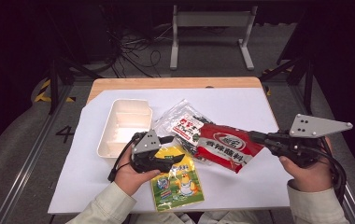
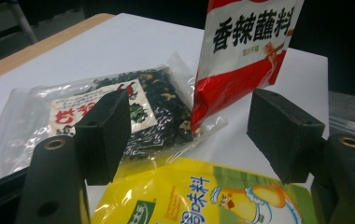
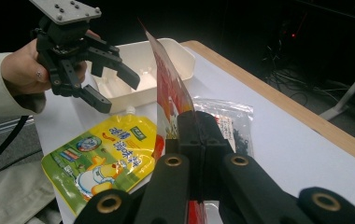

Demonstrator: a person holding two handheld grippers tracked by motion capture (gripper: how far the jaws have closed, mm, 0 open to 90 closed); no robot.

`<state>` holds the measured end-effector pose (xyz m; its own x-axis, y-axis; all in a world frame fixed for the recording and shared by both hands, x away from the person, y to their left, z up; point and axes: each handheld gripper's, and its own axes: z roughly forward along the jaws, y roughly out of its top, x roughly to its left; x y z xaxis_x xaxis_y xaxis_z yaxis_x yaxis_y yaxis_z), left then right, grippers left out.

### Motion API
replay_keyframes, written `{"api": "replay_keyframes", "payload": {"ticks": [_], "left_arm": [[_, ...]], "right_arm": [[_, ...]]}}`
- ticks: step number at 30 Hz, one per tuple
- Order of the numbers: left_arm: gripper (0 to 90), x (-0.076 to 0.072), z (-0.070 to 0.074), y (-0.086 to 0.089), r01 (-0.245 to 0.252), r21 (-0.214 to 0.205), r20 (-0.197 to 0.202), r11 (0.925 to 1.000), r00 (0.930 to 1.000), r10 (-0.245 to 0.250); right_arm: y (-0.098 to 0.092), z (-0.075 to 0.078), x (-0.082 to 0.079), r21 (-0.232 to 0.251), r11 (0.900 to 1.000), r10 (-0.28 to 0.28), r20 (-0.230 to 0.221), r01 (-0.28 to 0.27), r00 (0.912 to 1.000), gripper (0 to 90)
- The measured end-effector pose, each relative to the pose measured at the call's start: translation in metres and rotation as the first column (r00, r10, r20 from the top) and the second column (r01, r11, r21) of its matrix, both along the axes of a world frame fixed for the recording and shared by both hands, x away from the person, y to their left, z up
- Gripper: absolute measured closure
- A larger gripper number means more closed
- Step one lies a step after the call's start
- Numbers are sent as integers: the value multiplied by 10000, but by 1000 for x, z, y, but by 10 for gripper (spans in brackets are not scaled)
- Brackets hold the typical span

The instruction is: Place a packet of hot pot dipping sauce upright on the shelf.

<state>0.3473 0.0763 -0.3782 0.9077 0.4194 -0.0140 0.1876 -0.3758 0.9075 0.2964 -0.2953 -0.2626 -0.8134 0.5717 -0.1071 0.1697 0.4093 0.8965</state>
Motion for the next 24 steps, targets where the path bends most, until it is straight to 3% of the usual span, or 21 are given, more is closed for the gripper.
{"api": "replay_keyframes", "payload": {"ticks": [5,10,21,24], "left_arm": [[298,6,-6,-11,394,-203,-200,9990,9990,-398],[304,11,-12,-23,906,-508,-50,9946,9958,-910],[361,20,-22,-42,1376,-703,-152,9880,9902,-1390],[393,21,-24,-45,1483,-708,53,9864,9889,-1483]], "right_arm": [[5,0,1,64,9998,172,-11,-172,9999,899],[10,1,2,172,9991,379,-1,-379,9993,899],[17,-1,2,232,9972,720,-129,-717,9973,899],[17,-2,3,223,9969,760,-143,-757,9970,899]]}}
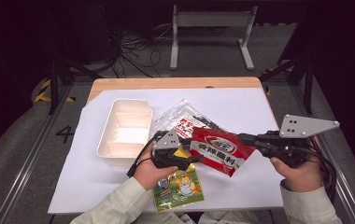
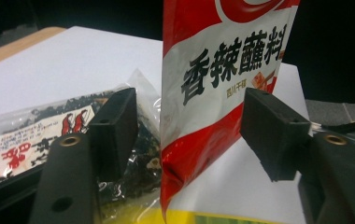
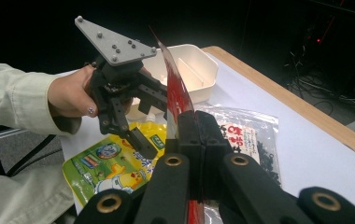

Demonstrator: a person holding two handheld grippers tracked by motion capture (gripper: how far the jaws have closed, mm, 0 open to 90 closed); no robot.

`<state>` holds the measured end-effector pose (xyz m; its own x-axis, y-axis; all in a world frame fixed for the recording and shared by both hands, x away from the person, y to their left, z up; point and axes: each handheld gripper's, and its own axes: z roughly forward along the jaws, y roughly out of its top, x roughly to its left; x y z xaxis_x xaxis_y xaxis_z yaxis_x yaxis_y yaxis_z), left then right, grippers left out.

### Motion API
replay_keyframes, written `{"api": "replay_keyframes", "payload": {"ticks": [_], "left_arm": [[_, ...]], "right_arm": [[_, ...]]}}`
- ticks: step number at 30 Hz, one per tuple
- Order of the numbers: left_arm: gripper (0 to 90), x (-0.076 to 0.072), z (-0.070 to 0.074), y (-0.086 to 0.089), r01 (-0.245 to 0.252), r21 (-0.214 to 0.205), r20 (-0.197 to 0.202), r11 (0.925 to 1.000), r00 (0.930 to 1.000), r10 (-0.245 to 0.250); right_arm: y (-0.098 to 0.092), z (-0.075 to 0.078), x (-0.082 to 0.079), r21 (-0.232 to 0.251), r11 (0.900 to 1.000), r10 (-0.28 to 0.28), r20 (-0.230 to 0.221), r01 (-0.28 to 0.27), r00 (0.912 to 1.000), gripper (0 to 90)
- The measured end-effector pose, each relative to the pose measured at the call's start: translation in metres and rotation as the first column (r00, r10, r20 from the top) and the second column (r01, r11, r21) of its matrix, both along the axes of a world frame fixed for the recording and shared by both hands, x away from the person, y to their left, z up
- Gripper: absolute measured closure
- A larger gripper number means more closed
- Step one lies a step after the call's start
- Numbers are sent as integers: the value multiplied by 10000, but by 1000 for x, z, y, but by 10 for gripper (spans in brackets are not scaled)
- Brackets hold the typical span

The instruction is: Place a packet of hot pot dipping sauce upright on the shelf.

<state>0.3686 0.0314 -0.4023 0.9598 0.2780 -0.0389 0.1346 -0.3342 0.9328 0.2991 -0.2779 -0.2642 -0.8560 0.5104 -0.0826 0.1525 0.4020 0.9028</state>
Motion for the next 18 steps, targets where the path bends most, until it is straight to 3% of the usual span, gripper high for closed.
{"api": "replay_keyframes", "payload": {"ticks": [7,13,18], "left_arm": [[406,2,-2,-6,113,58,-48,9999,9999,-113],[408,4,-3,-13,190,-70,-350,9998,9992,-192],[509,6,-4,-14,413,-193,-563,9990,9975,-423]], "right_arm": [[1,0,0,35,10000,60,-6,-60,10000,899],[2,-1,0,41,9999,101,11,-101,9999,898],[1,-2,1,118,9999,120,-10,-120,9999,898]]}}
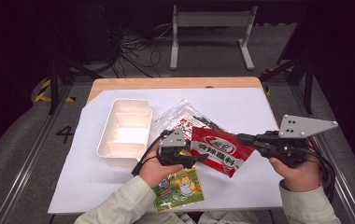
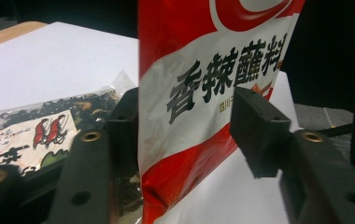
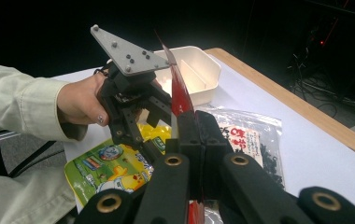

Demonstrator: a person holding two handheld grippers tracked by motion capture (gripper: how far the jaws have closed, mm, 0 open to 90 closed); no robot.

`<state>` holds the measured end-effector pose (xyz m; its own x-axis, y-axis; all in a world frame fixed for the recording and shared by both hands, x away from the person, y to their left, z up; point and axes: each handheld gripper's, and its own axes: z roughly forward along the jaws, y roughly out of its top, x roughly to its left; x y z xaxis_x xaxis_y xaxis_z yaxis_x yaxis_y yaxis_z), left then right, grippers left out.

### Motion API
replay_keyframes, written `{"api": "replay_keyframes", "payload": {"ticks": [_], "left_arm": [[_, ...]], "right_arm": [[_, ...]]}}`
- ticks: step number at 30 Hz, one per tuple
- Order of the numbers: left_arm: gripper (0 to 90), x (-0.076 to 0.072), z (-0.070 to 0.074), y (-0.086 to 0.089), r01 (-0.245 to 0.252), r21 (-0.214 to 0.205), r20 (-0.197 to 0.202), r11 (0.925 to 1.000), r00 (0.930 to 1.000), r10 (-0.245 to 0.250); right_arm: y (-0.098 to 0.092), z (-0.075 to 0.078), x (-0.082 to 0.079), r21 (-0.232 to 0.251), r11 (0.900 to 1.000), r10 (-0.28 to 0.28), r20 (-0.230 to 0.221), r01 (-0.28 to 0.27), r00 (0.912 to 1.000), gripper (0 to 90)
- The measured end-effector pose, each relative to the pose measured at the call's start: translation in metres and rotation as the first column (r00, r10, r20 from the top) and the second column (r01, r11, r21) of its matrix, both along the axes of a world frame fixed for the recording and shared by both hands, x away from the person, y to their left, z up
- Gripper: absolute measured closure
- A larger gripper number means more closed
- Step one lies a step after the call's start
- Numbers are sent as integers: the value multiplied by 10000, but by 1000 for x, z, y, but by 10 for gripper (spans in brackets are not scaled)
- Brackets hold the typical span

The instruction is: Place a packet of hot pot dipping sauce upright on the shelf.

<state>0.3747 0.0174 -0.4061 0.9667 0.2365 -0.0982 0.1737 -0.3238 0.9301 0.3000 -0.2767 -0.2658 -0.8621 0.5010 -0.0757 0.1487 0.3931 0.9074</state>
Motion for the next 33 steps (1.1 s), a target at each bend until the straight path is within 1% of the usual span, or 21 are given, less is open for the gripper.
{"api": "replay_keyframes", "payload": {"ticks": [1,2,3,5,6,7,8,12,15,17,20,23,26,29,30,33], "left_arm": [[533,0,0,0,-1,-30,-15,10000,10000,1],[587,1,0,1,-12,-51,-38,10000,10000,12],[618,2,0,2,20,-88,-147,10000,9999,-22],[671,2,0,3,27,-110,-140,9999,9999,-29],[671,2,1,4,30,-102,-167,9999,9999,-32],[707,2,1,5,27,-45,-113,10000,9999,-27],[731,2,1,5,63,-48,-145,10000,9999,-64],[778,1,2,6,197,-10,-173,9998,9997,-197],[848,-1,3,6,303,-10,-303,9995,9991,-303],[867,-1,4,7,412,4,-418,9992,9983,-411],[889,-1,4,7,460,30,-408,9989,9981,-458],[898,-2,6,8,412,40,-396,9991,9984,-410],[899,-3,7,9,418,17,-505,9991,9979,-417],[900,-4,10,11,403,80,-430,9992,9983,-399],[900,-4,11,12,409,84,-464,9991,9981,-405],[900,-5,15,14,382,221,-398,9990,9985,-373]], "right_arm": [[-1,0,0,27,10000,-15,-1,15,10000,898],[-2,0,1,101,9999,-14,31,14,10000,898],[-2,0,1,143,9999,-23,0,23,10000,898],[-3,0,1,179,9998,-38,-9,38,10000,898],[-3,-1,1,213,9998,-45,8,44,10000,898],[-4,-1,2,249,9997,-34,26,33,10000,898],[-4,-1,2,252,9997,-52,25,52,10000,898],[-5,-1,2,263,9996,-112,5,111,9999,898],[-6,-1,2,305,9995,-99,-4,99,10000,898],[-5,-2,2,296,9995,-141,-42,142,9999,898],[-6,-2,3,285,9994,-206,-27,207,9998,897],[-6,-3,3,314,9991,-296,0,296,9996,897],[-7,-3,4,351,9987,-369,43,368,9993,896],[-8,-4,4,377,9984,-415,92,412,9991,894],[-8,-4,4,406,9983,-419,111,415,9991,892],[-9,-4,4,454,9980,-453,133,446,9989,874]]}}
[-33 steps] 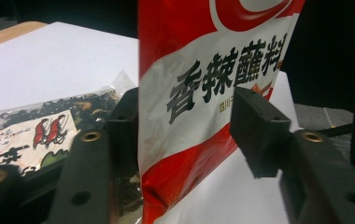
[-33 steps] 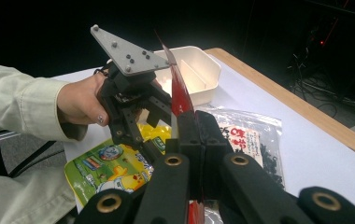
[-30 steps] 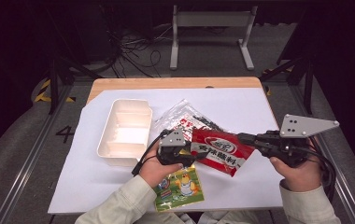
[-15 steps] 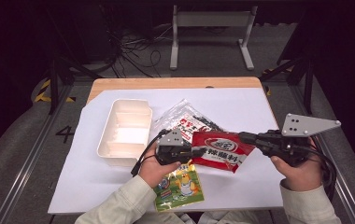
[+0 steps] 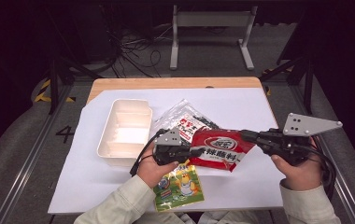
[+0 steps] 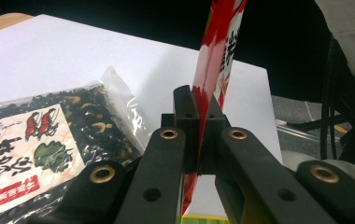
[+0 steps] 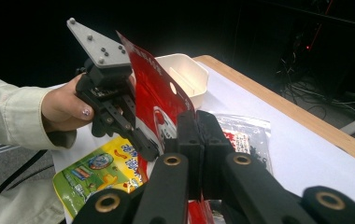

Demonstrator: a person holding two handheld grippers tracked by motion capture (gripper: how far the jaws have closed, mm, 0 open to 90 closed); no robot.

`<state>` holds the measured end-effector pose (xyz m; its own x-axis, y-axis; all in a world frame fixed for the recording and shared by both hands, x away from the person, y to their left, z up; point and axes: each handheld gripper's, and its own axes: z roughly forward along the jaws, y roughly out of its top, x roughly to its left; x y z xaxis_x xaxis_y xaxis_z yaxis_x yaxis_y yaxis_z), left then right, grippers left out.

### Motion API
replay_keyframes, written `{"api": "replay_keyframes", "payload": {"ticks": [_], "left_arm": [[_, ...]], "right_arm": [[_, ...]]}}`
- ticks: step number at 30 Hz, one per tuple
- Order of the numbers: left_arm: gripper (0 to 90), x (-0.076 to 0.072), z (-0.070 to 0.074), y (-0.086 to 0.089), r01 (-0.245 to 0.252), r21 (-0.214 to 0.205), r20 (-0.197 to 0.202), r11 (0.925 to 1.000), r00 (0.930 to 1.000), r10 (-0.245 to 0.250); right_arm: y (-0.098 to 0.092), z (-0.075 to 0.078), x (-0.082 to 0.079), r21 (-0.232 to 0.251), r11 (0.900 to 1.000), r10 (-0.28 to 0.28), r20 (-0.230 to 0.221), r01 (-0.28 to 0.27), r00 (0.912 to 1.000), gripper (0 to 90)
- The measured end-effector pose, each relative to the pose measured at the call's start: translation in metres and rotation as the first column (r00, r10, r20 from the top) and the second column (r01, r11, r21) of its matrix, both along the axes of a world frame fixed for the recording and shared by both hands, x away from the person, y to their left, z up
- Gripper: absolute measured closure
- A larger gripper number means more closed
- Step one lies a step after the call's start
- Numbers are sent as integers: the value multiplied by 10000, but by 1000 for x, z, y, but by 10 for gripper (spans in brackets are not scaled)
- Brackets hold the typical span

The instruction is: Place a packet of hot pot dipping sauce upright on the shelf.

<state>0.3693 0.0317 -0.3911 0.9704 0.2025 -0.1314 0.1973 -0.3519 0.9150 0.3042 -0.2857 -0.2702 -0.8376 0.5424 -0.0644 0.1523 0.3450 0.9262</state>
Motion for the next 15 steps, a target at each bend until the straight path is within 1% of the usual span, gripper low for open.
{"api": "replay_keyframes", "payload": {"ticks": [7,11,15], "left_arm": [[900,0,7,7,-38,124,175,9999,9998,36],[900,0,12,14,-159,80,195,9998,9997,157],[900,0,17,22,-134,-19,225,9999,9997,134]], "right_arm": [[-4,-1,1,156,9996,-230,-17,231,9997,741],[-8,1,0,278,9981,-559,162,554,9983,669],[-13,-1,1,427,9967,-696,2,695,9976,630]]}}
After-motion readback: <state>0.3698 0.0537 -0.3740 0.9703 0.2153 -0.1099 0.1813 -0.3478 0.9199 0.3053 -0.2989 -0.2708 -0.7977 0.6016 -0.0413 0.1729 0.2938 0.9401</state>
